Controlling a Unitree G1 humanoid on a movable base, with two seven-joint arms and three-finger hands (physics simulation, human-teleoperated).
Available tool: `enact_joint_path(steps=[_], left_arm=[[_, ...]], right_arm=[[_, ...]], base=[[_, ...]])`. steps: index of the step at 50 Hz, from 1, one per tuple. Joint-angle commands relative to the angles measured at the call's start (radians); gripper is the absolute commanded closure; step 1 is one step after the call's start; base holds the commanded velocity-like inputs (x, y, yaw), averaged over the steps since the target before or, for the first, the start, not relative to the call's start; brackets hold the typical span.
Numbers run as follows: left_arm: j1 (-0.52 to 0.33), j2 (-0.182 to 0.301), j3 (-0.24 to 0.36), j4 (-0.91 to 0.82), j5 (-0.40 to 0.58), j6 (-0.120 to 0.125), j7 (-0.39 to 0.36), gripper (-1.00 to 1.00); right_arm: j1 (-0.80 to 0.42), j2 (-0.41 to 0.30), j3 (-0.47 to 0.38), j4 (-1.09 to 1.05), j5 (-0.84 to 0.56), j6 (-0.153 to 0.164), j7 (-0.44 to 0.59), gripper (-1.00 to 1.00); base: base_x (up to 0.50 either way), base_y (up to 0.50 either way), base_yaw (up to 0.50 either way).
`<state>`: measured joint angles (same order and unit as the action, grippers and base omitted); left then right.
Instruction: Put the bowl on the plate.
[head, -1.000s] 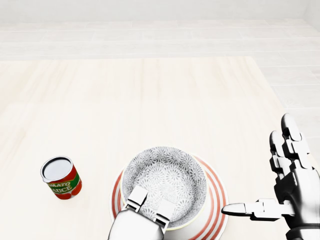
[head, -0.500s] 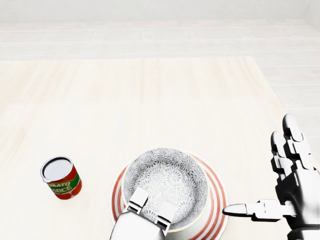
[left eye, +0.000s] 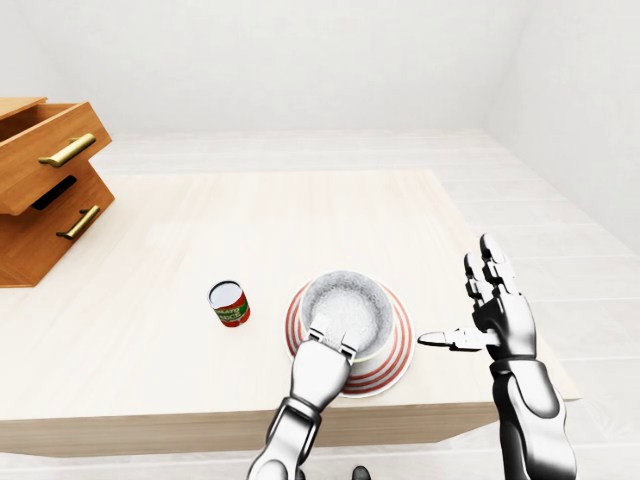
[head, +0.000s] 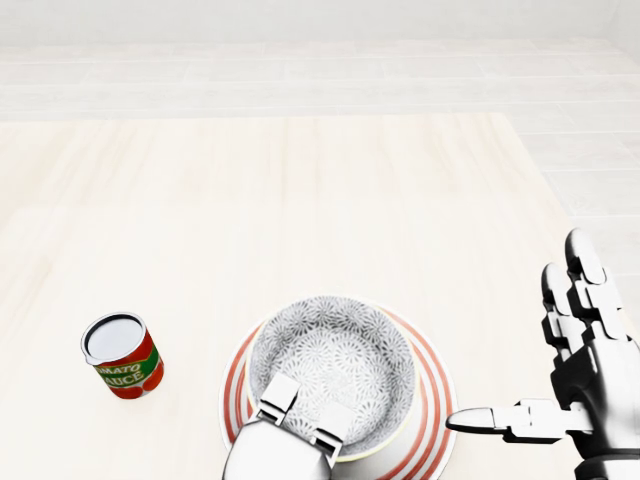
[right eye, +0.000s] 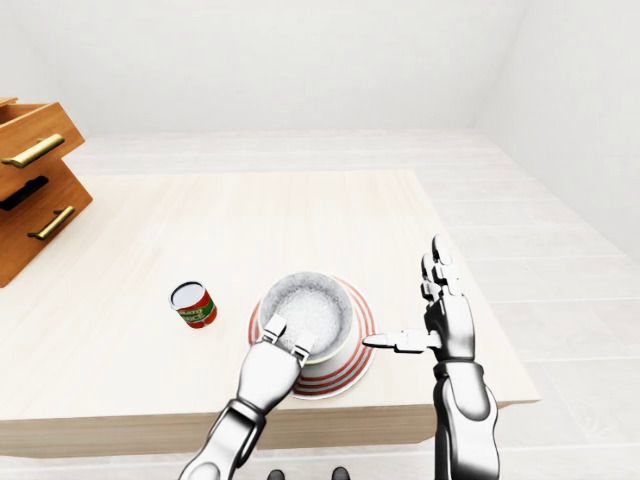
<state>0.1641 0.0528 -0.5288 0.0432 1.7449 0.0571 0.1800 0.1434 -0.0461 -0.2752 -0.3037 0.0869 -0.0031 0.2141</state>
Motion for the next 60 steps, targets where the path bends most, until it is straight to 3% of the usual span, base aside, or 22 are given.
enact_joint_path(steps=[1,32,60], left_arm=[[-0.010,-0.006,0.011,0.020,-0.098,-0.029,0.044,1.00],[-0.022,-0.018,0.012,0.098,-0.098,-0.032,0.087,1.00],[-0.008,-0.017,-0.005,0.055,-0.092,-0.016,0.065,1.00]], right_arm=[[-0.001,-0.002,-0.003,-0.002,0.005,0.003,0.000,-1.00],[0.000,0.000,0.003,-0.008,0.000,0.004,-0.003,-1.00],[0.000,-0.001,-0.001,-0.014,-0.001,0.009,0.001,-1.00]], base=[[0.00,0.00,0.00],[0.00,0.00,0.00],[0.00,0.00,0.00]])
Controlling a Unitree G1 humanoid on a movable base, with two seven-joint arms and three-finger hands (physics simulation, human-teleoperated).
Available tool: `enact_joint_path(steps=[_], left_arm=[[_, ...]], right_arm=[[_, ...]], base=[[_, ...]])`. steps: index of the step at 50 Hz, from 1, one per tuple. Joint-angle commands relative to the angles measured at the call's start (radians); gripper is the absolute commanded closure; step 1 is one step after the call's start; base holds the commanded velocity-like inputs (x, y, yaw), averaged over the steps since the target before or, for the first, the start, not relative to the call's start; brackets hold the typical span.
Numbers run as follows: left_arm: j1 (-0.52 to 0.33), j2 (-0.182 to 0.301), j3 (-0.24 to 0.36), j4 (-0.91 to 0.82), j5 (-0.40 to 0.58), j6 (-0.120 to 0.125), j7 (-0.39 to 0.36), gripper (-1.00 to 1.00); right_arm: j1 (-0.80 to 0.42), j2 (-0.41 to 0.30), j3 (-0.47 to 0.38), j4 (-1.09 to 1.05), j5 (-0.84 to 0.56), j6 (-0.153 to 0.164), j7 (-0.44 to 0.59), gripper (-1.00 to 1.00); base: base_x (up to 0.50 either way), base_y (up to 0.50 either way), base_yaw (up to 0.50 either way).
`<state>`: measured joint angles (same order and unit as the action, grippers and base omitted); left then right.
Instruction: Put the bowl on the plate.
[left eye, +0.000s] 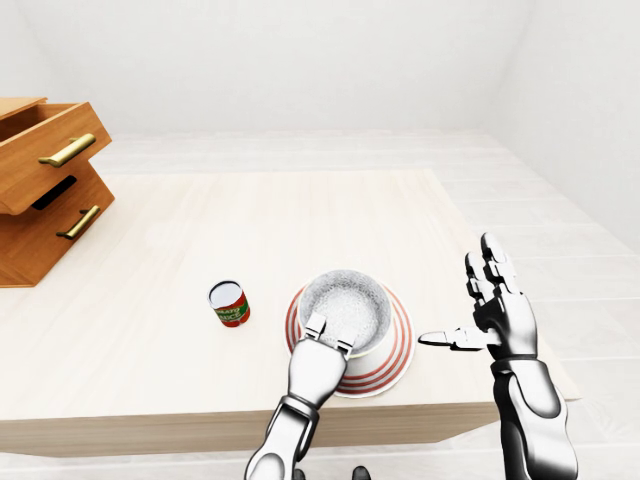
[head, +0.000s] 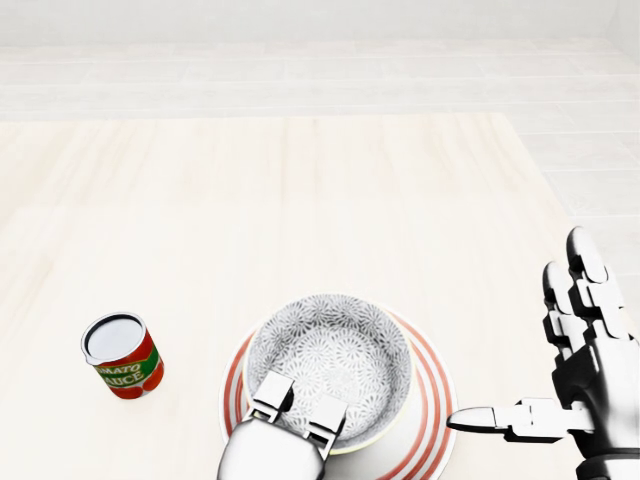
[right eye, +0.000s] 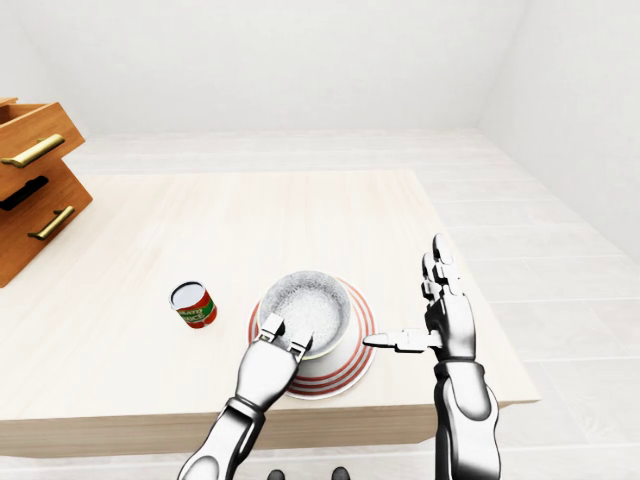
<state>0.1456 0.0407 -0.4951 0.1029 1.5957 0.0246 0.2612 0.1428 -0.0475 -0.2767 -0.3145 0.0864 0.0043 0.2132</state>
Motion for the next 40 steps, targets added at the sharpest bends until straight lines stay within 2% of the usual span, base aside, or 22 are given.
enact_joint_path(steps=[1,10,15,20,25,40], left_arm=[[0.013,-0.005,-0.040,-0.010,0.057,0.016,-0.017,1.00],[0.017,-0.001,-0.046,-0.010,0.056,0.022,-0.012,0.96],[0.025,0.000,-0.053,-0.019,0.057,0.024,-0.015,0.77],[0.028,0.003,-0.056,-0.035,0.052,0.024,-0.023,0.74],[0.024,0.003,-0.056,-0.018,0.050,0.027,-0.013,0.55],[0.023,0.002,-0.057,-0.019,0.044,0.025,-0.017,0.47]], right_arm=[[0.000,0.001,0.000,-0.002,-0.002,0.001,0.001,-1.00],[0.000,0.000,-0.004,-0.001,0.003,0.003,0.003,-1.00],[0.001,0.001,0.001,0.001,-0.003,-0.002,0.002,-1.00],[0.000,0.001,-0.001,0.001,0.000,-0.002,0.002,-1.00],[-0.004,-0.002,-0.004,0.010,0.002,-0.004,0.002,-1.00],[-0.016,-0.005,-0.001,0.037,0.001,-0.012,-0.002,-1.00]], base=[[0.00,0.00,0.00],[0.00,0.00,0.00],[0.00,0.00,0.00],[0.00,0.00,0.00],[0.00,0.00,0.00],[0.00,0.00,0.00]])
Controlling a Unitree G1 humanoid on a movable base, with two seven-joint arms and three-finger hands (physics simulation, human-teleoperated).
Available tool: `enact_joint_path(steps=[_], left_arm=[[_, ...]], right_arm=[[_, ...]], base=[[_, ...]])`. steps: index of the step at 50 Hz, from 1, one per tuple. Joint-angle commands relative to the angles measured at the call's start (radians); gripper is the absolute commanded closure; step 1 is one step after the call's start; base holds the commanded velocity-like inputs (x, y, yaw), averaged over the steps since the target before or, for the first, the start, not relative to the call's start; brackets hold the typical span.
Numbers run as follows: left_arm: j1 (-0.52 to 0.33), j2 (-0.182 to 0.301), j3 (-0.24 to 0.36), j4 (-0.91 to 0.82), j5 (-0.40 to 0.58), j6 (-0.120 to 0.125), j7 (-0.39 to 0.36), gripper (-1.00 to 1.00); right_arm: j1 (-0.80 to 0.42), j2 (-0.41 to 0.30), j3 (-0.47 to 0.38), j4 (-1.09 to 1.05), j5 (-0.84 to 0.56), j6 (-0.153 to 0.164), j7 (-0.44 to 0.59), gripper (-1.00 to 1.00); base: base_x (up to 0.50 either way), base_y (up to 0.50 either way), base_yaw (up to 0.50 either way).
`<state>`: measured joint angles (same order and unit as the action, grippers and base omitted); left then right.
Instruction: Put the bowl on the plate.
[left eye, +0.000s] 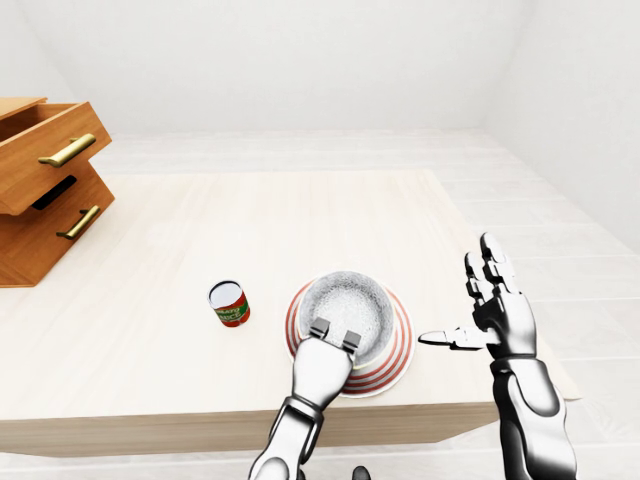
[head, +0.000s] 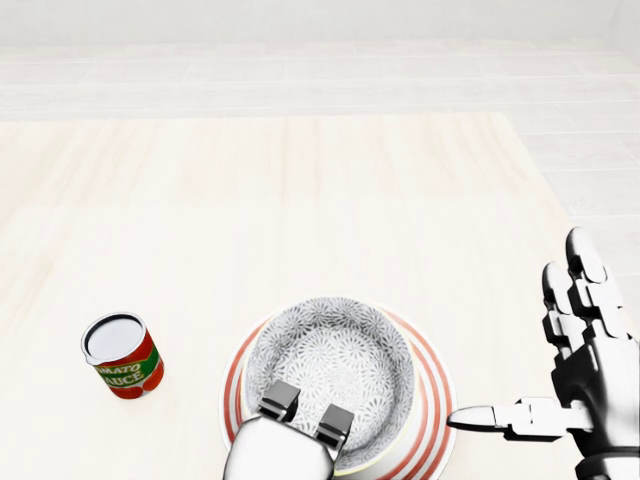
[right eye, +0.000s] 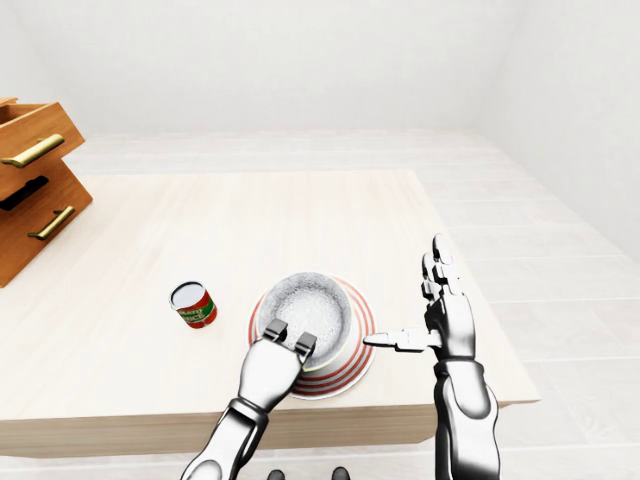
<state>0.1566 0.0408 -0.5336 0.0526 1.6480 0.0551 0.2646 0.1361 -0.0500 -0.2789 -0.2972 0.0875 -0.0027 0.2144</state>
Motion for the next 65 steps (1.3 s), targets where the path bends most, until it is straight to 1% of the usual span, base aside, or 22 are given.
enact_joint_path(steps=[1,15,19,22,23,32,36,40,51,55,65], left_arm=[[0.012,0.002,-0.019,0.029,-0.010,-0.006,-0.022,0.46],[0.016,0.006,-0.014,0.011,-0.015,-0.007,-0.031,0.36],[0.018,0.007,-0.014,0.012,-0.017,-0.007,-0.027,0.33],[0.019,0.010,-0.013,0.007,-0.017,-0.007,-0.029,0.25],[0.020,0.011,-0.012,0.001,-0.017,-0.006,-0.033,0.20],[0.034,0.021,-0.011,-0.041,-0.023,-0.010,-0.046,0.09],[0.033,0.021,-0.010,-0.036,-0.022,-0.010,-0.042,0.13],[0.033,0.022,-0.011,-0.040,-0.022,-0.010,-0.046,0.11],[0.041,0.027,-0.013,-0.082,-0.019,-0.009,-0.070,0.09],[0.051,0.032,-0.015,-0.129,-0.024,-0.012,-0.097,0.09],[0.054,0.035,-0.019,-0.135,-0.023,-0.009,-0.094,0.05]], right_arm=[[-0.010,-0.003,0.002,0.022,-0.002,-0.007,-0.004,-1.00],[-0.006,-0.003,0.008,0.019,-0.003,-0.008,-0.006,-1.00],[-0.004,-0.003,0.010,0.012,-0.006,-0.004,-0.007,-1.00],[-0.003,-0.003,0.009,0.003,-0.004,0.002,-0.007,-1.00],[-0.001,-0.002,0.010,0.002,-0.004,0.002,-0.007,-1.00],[0.003,0.002,0.015,-0.006,-0.011,0.003,-0.008,-1.00],[0.002,0.003,0.017,-0.005,-0.012,0.003,-0.008,-1.00],[0.003,0.004,0.019,-0.008,-0.012,0.004,-0.007,-1.00],[0.003,0.002,0.015,-0.015,-0.009,0.010,-0.006,-1.00],[0.002,0.001,0.014,-0.016,-0.009,0.011,-0.005,-1.00],[0.005,0.003,0.013,-0.020,-0.010,0.010,-0.003,-1.00]], base=[[0.00,0.00,0.00],[0.00,0.00,0.00],[0.00,0.00,0.00],[0.00,0.00,0.00],[0.00,0.00,0.00],[0.00,0.00,0.00],[0.00,0.00,0.00],[0.00,0.00,0.00],[0.00,0.00,0.00],[0.00,0.00,0.00],[0.00,0.00,0.00]])
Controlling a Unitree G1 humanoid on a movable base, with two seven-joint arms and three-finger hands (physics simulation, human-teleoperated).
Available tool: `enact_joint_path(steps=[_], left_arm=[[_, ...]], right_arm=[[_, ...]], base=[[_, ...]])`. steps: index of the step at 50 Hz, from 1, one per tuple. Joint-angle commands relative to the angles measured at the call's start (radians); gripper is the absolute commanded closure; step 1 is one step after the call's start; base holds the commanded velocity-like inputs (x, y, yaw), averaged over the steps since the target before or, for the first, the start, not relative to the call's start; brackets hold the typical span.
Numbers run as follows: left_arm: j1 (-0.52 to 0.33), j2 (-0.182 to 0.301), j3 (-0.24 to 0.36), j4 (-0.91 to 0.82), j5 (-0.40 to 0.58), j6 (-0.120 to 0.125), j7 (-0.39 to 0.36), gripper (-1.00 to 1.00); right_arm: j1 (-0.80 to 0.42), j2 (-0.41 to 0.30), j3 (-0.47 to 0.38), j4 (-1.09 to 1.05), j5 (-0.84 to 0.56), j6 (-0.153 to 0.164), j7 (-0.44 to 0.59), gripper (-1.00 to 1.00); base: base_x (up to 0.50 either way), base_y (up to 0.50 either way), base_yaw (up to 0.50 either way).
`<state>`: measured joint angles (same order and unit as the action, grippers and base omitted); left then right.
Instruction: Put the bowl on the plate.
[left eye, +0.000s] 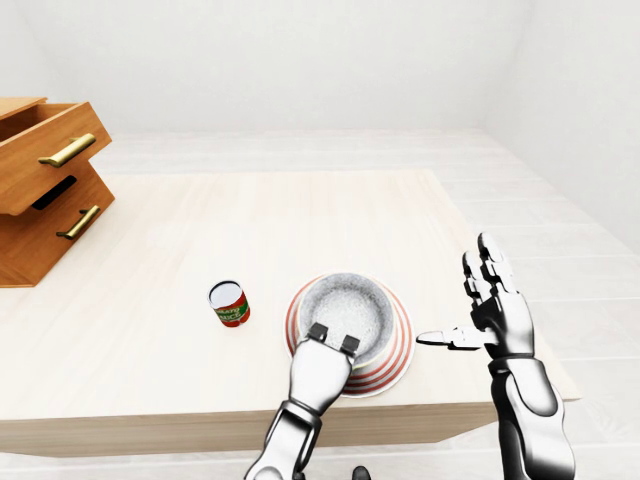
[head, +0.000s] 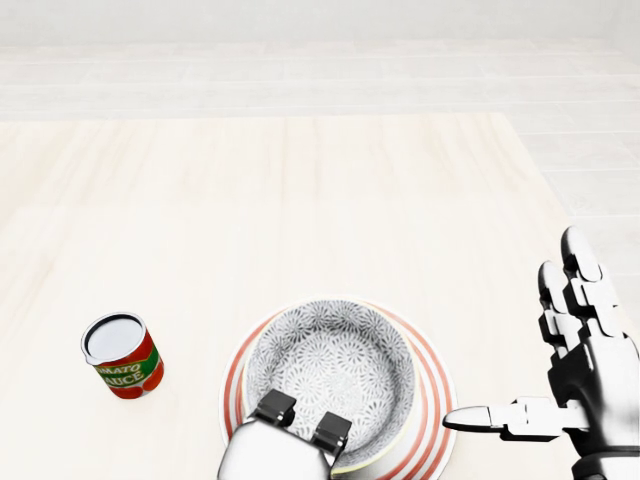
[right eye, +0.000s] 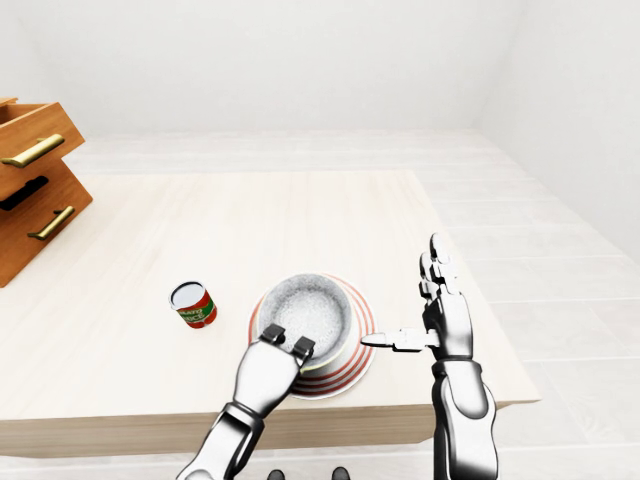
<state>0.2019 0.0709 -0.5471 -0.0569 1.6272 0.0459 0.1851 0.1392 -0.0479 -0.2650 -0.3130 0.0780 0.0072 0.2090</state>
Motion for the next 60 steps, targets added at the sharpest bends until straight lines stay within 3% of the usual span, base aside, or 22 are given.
enact_joint_path(steps=[1,7,11,33,60], left_arm=[[0.008,0.005,-0.006,-0.021,-0.002,0.001,-0.011,0.04],[0.007,0.005,-0.005,-0.023,-0.004,0.000,-0.014,0.00],[0.005,0.004,-0.004,-0.019,-0.005,0.000,-0.010,-0.22],[0.004,0.002,-0.001,-0.015,-0.010,0.001,-0.008,-0.39],[0.011,0.009,0.001,-0.044,-0.018,-0.003,-0.015,-0.79]], right_arm=[[0.002,0.001,-0.001,-0.004,-0.001,-0.001,0.002,-1.00],[0.001,0.002,0.000,0.003,-0.001,-0.004,0.003,-1.00],[-0.001,0.002,0.000,0.009,-0.002,-0.008,0.001,-1.00],[-0.003,0.000,0.008,0.039,-0.005,-0.029,0.000,-1.00],[-0.004,-0.002,0.006,0.028,-0.002,-0.020,-0.001,-1.00]], base=[[0.00,0.00,0.00],[0.00,0.00,0.00],[0.00,0.00,0.00],[0.00,0.00,0.00],[0.00,0.00,0.00]])
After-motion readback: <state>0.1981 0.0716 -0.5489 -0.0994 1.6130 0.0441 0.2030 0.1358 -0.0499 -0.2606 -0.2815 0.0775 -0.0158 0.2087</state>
